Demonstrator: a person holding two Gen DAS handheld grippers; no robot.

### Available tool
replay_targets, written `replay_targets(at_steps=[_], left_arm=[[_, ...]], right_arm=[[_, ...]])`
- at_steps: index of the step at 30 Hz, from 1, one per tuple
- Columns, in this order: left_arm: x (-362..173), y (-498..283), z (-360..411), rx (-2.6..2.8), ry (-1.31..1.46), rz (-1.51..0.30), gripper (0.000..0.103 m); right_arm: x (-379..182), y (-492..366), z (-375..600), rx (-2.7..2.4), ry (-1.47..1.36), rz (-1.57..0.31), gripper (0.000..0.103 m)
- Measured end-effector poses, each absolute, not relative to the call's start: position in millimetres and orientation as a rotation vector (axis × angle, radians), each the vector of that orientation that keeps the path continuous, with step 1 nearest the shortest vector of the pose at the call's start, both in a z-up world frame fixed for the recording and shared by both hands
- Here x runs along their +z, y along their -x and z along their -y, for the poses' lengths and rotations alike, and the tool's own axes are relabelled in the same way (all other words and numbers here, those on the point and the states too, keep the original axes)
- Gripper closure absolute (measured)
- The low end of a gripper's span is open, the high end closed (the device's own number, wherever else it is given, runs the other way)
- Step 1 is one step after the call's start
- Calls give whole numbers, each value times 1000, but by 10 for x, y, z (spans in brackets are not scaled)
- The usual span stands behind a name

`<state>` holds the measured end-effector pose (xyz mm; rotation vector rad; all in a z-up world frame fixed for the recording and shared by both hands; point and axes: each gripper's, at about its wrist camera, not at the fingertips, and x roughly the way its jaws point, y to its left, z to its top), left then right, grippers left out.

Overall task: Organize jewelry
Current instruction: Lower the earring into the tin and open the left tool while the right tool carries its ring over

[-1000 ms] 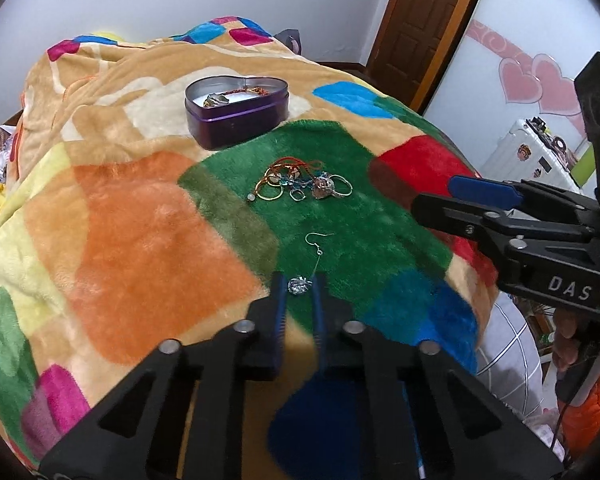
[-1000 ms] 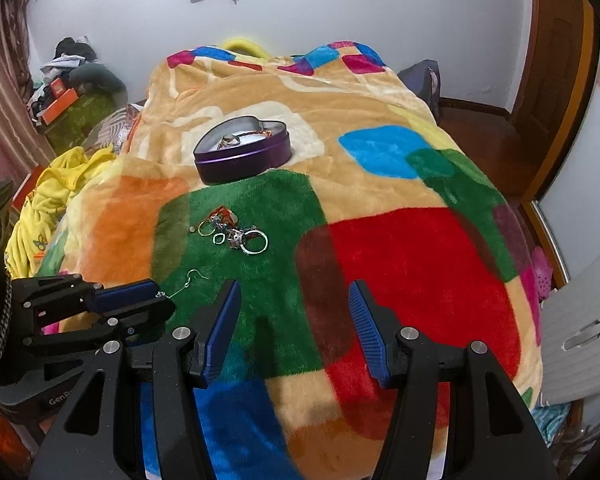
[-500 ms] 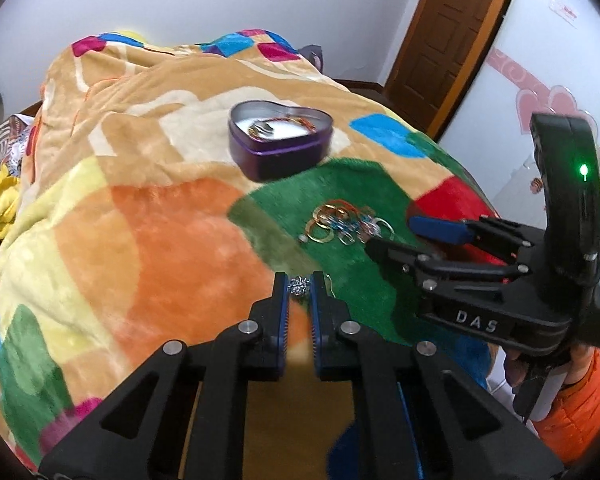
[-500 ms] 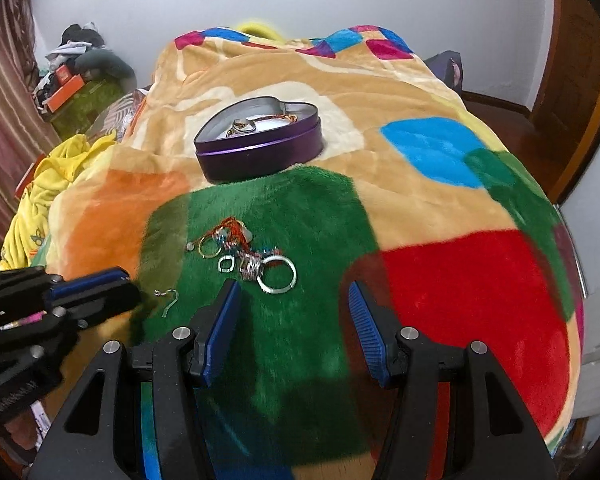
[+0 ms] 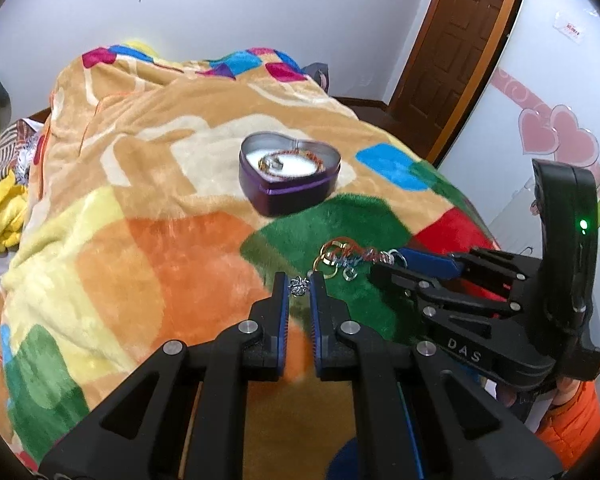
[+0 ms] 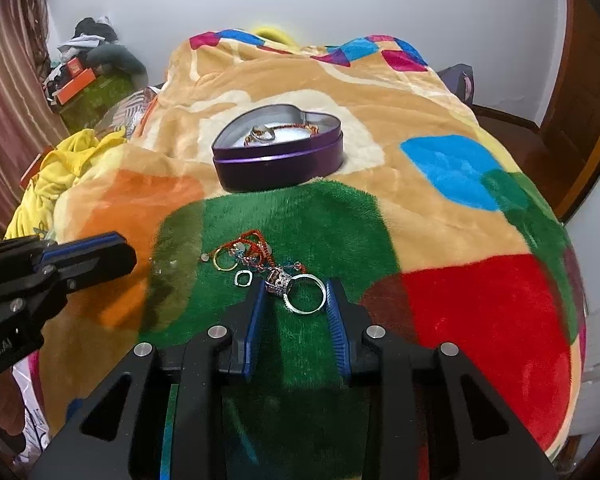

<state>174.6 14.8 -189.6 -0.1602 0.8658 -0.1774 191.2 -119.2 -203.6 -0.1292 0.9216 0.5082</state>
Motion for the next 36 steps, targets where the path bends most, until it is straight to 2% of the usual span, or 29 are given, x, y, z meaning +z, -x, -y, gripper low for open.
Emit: replay_targets(at_steps=[20, 36], left_arm=[[-1355, -1915, -215, -170, 139, -720, 94], [-1271, -2310, -315, -157, 123, -680, 94]], right_arm=[[-1444, -2025, 1199, 499, 79, -761, 76], [-1430, -2345, 1069, 512, 71, -734, 76]])
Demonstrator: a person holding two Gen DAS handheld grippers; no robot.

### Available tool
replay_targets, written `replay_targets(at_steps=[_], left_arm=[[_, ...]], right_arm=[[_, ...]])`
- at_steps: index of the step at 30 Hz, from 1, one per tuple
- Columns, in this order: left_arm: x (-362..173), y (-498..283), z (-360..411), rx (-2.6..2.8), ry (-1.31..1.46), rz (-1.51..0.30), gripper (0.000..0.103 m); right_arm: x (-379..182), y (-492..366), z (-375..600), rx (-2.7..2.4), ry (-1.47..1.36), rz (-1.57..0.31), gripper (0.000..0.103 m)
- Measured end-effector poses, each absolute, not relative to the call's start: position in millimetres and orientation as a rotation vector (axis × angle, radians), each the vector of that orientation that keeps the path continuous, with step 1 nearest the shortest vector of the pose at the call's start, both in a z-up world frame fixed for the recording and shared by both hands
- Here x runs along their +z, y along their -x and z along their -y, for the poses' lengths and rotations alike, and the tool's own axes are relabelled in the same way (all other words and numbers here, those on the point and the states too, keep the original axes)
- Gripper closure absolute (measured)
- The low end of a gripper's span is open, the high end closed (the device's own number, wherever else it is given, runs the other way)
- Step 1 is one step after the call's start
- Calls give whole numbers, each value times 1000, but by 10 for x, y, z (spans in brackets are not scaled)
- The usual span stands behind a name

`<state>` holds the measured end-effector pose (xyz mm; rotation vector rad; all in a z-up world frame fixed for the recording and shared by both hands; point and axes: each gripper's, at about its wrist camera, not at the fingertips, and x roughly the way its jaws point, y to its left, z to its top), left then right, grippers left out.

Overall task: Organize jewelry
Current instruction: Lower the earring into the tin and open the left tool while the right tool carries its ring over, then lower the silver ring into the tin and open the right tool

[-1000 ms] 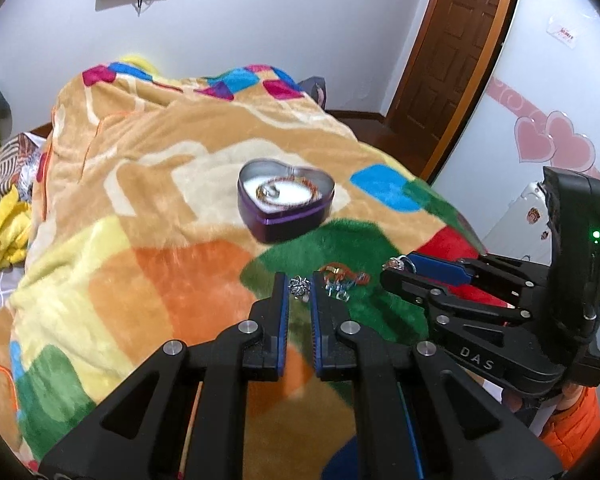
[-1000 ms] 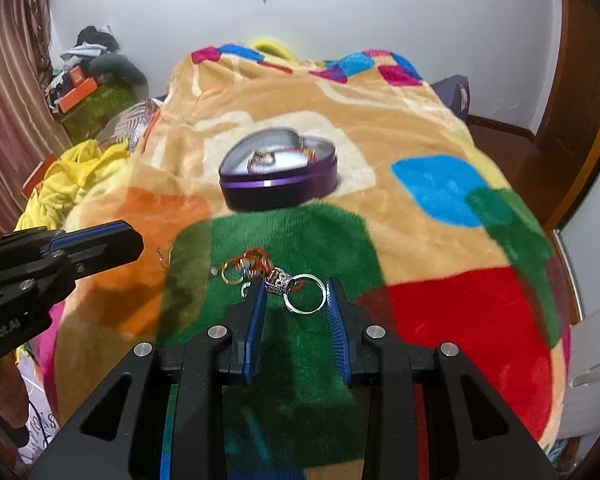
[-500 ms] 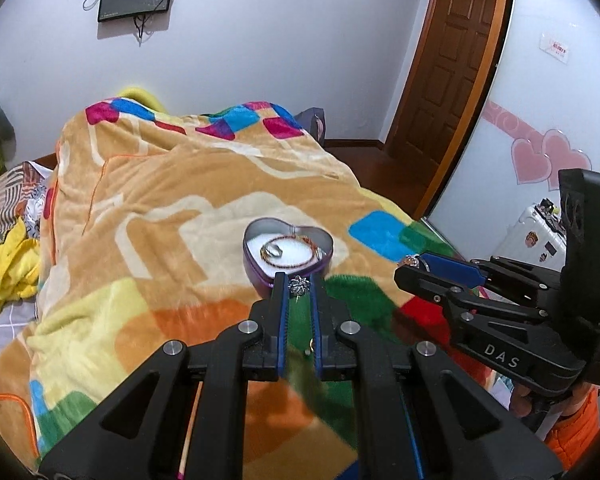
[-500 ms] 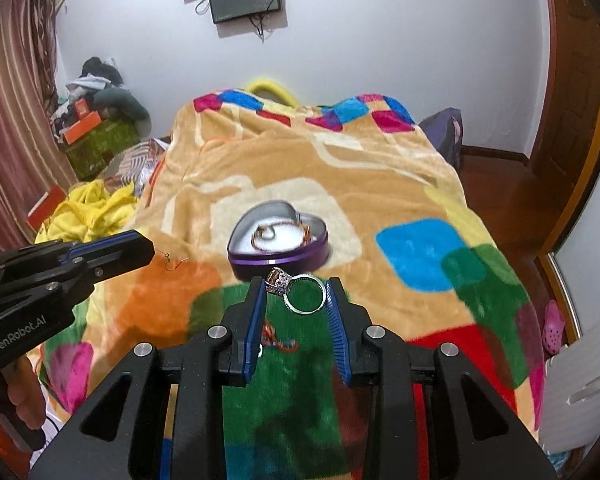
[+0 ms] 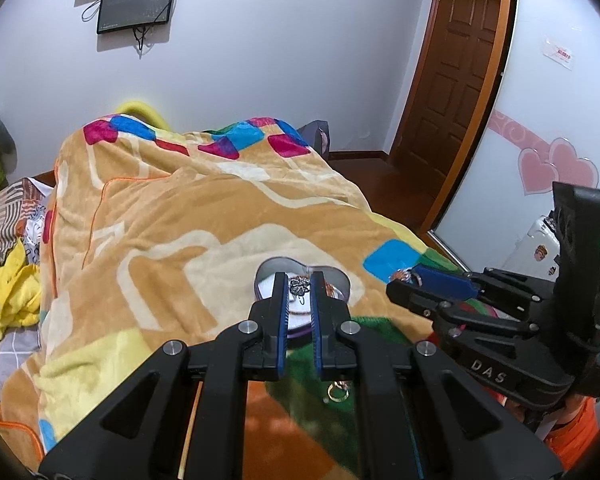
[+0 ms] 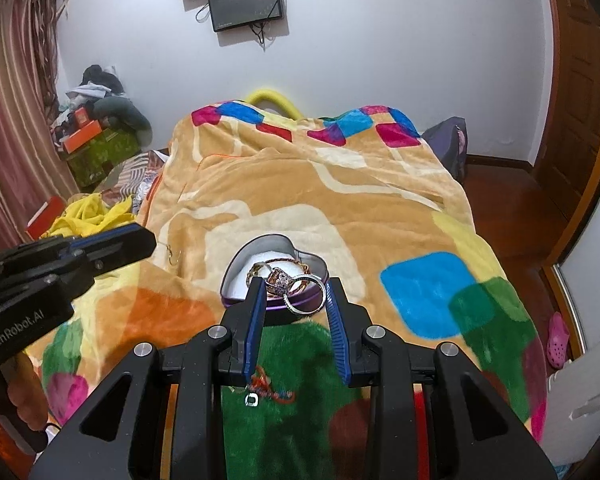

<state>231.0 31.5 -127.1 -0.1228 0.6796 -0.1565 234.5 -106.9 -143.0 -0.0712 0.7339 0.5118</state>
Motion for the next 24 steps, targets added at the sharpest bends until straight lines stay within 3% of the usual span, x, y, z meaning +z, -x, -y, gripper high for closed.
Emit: replay_targets(at_steps=[24], left_arm=[[-1726, -2895, -295, -184, 92, -802, 94]], right_arm=[[-1808, -2911, 858, 578, 128, -866, 76]])
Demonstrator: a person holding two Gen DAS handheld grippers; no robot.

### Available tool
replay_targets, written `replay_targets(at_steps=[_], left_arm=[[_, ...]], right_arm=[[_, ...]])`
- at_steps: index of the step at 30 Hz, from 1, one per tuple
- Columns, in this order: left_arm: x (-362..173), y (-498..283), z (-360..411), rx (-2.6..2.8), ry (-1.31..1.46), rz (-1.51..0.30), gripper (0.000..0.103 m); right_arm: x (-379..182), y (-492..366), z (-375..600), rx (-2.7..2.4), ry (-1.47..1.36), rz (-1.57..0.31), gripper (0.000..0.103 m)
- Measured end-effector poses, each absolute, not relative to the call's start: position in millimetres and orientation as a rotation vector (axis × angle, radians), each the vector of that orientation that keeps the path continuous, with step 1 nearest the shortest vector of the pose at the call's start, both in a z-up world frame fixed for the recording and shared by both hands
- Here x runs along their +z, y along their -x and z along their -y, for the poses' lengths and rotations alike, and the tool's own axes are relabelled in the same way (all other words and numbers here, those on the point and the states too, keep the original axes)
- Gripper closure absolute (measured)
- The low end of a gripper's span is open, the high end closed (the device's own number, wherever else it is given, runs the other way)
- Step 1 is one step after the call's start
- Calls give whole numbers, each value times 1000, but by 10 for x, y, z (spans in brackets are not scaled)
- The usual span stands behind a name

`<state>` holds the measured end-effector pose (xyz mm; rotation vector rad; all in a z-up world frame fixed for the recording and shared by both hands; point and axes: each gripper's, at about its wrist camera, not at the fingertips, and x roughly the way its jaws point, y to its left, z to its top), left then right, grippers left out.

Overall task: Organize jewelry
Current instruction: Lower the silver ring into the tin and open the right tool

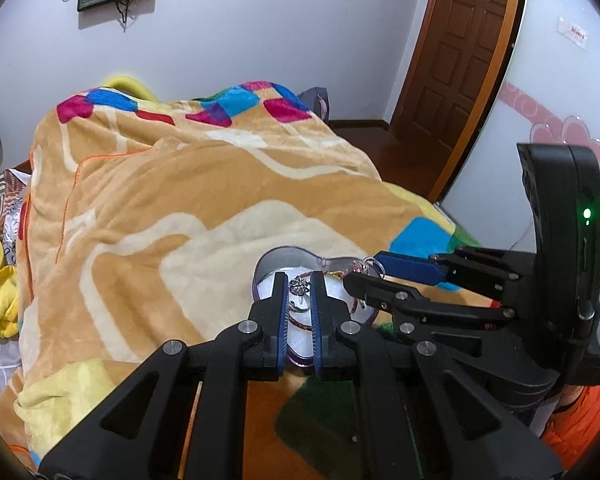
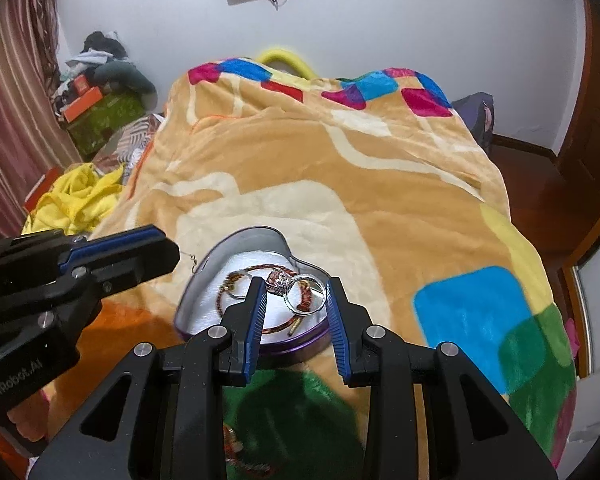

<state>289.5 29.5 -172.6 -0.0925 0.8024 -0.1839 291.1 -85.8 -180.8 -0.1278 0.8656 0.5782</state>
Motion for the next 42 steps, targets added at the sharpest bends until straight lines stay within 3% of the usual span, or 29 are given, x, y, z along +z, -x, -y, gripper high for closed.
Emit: replay_targets(at_steps=[22, 32, 42], left_arm=[[-1718, -2868, -387, -176, 101, -833, 94], [-1570, -2724, -401, -163, 92, -813, 93], [-1436, -2471, -382, -149, 80, -794, 84]], right_arm=[[-1845, -2940, 741, 624, 204, -900, 75], [-1657, -2829, 753, 617, 210, -865, 68], [-1392, -2527, 889, 591, 187, -801, 64]])
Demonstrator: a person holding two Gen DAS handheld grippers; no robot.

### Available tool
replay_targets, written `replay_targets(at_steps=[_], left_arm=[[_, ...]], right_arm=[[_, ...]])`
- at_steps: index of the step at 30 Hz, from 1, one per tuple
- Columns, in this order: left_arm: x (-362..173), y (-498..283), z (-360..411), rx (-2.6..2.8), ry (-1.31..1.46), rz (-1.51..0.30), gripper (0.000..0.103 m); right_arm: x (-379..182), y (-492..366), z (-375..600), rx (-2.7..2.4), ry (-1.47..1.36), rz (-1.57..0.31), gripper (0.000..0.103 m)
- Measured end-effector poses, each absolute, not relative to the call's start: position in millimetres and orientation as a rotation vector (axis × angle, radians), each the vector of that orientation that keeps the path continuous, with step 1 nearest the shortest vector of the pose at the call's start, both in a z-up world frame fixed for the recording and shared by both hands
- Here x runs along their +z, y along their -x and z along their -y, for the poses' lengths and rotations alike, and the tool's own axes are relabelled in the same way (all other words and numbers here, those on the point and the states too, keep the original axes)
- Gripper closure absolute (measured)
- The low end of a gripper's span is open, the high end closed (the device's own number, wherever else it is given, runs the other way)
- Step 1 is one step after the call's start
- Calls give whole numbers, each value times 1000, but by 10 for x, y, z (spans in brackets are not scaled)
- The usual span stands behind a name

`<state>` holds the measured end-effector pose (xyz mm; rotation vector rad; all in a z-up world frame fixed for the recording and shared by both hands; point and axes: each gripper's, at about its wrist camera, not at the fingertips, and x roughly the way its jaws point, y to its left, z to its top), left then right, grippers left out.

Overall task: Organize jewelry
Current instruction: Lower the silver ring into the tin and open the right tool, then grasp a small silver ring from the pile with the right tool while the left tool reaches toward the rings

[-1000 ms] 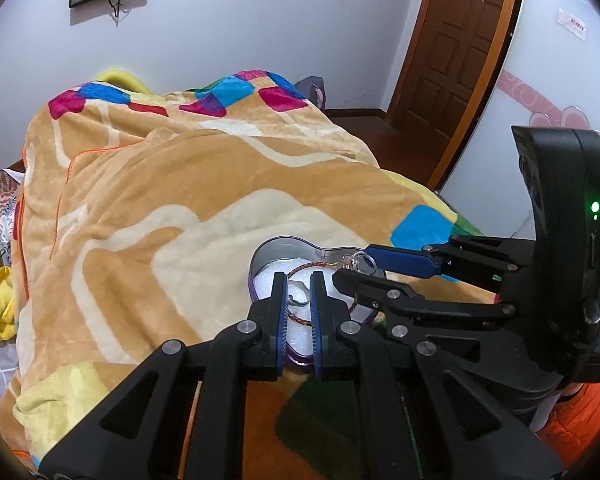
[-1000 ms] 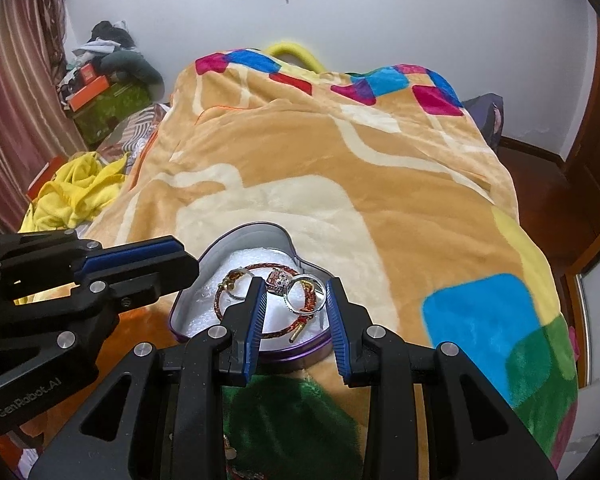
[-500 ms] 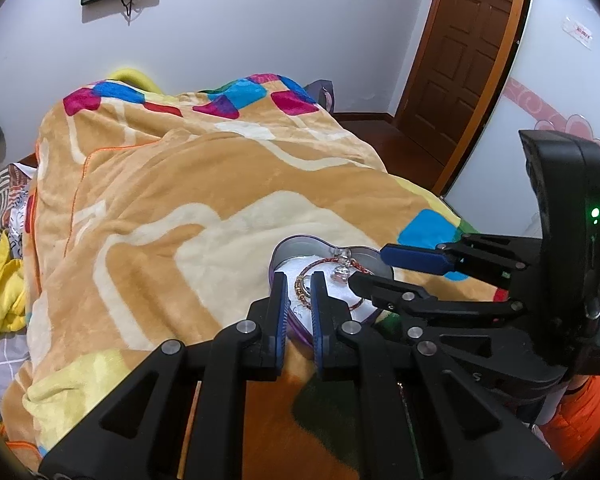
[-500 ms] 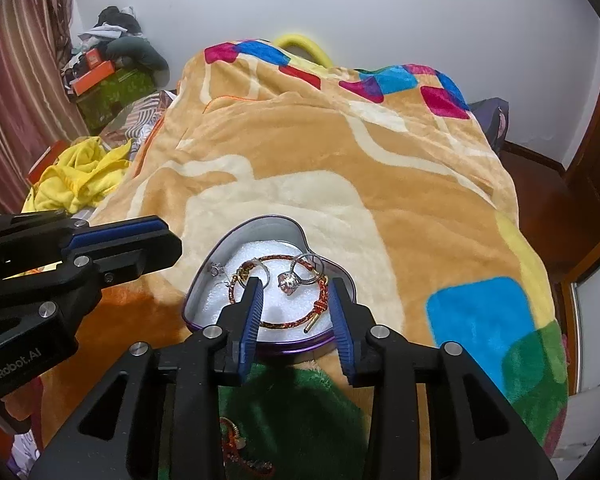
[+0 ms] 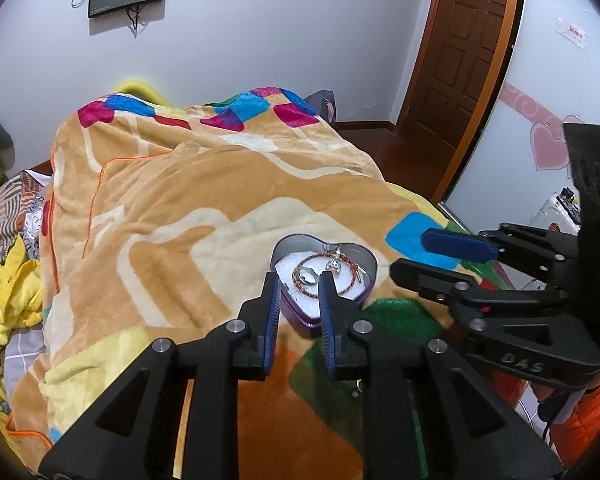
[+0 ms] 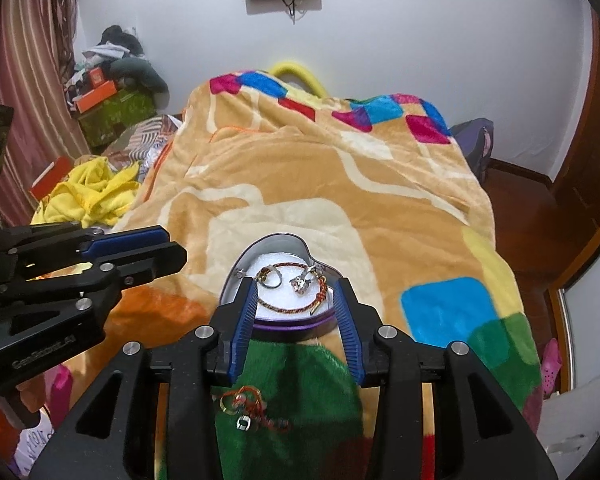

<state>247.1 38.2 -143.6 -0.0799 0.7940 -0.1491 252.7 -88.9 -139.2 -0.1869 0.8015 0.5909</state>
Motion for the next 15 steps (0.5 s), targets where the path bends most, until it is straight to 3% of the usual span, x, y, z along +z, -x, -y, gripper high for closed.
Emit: replay_targets(at_steps=[4, 15], left_arm=[[-1408, -2334, -375, -145, 85, -793, 72], [-1578, -2023, -286, -154, 76, -848, 72]], right_arm=[[-1314, -2390, 967, 586, 168, -783, 58], [-1387, -2175, 1134, 550, 140, -806, 57]])
